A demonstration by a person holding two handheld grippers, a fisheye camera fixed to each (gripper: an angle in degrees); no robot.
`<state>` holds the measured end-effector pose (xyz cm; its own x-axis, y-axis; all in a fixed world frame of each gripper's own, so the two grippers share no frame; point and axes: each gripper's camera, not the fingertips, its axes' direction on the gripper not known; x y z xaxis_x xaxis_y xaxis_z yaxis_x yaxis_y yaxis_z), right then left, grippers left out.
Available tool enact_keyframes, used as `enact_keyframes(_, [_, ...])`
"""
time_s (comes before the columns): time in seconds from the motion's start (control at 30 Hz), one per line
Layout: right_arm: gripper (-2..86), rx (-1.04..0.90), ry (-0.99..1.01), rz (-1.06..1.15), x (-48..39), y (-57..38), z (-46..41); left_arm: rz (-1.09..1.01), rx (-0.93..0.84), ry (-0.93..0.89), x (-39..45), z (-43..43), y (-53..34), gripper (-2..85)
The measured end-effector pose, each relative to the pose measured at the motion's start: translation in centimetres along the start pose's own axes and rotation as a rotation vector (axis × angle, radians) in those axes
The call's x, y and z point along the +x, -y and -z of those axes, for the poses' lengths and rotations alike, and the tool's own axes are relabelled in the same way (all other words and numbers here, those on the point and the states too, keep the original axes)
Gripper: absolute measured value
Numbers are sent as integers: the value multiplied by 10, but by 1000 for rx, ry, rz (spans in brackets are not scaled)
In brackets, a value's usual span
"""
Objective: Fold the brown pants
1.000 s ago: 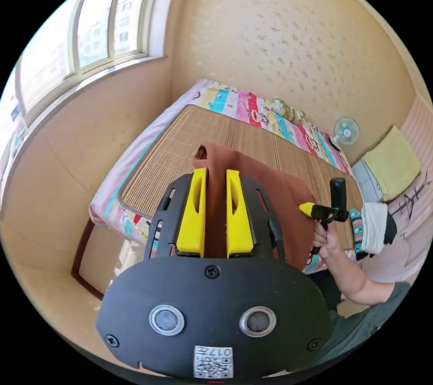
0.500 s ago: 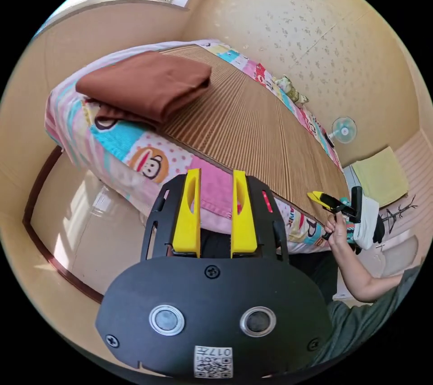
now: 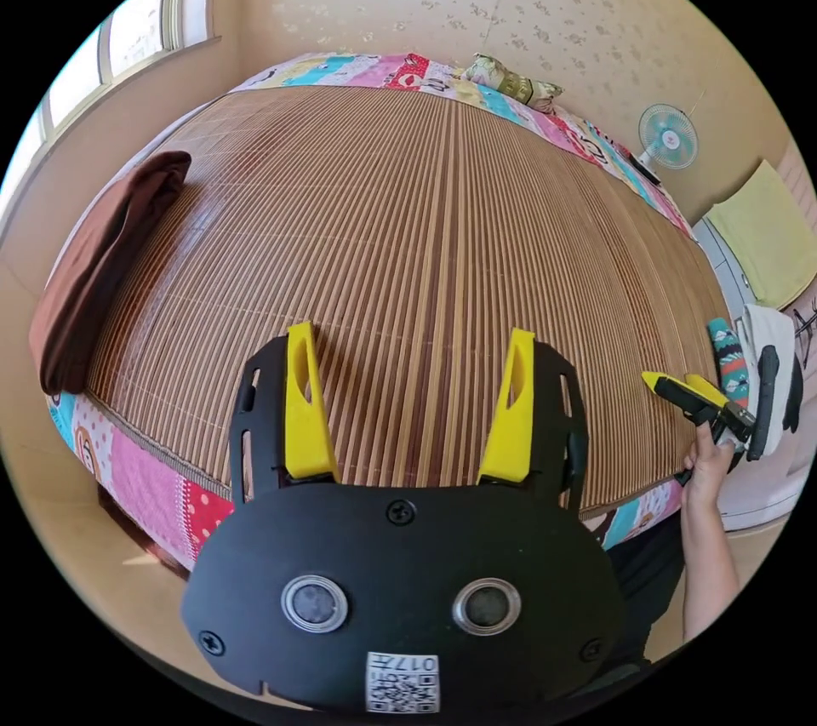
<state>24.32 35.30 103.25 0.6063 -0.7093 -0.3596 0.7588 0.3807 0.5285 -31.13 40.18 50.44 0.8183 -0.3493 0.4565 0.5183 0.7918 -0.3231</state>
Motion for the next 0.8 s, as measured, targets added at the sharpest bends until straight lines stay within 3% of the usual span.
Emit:
enact_keyframes(0.13, [322,33,32,6,-3,-9,8,-39,22,128,16,-15,-19,295])
enact_keyframes(0.8, [320,44,21,13,-29,-19,49,-47,33,116,-31,-29,-68,294])
